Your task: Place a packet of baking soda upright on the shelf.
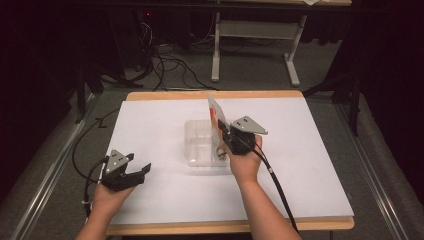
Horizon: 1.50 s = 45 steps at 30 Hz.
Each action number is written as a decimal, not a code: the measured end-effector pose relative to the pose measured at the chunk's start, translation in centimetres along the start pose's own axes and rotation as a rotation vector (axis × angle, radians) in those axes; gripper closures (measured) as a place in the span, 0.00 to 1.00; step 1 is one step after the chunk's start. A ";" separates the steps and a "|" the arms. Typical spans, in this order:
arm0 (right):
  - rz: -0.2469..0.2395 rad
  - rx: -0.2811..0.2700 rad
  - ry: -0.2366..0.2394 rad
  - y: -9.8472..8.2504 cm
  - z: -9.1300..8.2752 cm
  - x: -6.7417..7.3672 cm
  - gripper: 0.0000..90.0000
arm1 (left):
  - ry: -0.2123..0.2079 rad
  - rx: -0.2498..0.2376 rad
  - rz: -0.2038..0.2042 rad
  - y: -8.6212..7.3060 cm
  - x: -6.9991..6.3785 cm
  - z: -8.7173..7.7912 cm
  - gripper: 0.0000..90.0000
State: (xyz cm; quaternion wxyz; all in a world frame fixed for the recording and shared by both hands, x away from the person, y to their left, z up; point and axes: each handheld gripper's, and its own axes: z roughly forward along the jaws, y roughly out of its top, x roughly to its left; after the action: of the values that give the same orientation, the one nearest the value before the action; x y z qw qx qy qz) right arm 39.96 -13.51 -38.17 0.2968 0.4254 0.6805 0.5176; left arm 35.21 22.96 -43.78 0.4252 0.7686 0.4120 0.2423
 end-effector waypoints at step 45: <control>-0.002 0.048 0.017 -4.4 -1.5 0.6 0.91 | -0.003 0.009 0.012 0.0 -0.2 0.1 0.31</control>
State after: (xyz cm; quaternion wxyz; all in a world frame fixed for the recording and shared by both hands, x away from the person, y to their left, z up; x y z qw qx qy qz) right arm 37.25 -14.09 -41.88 0.2813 0.4273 0.6955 0.5045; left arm 35.19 22.73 -43.86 0.4210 0.7732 0.4078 0.2420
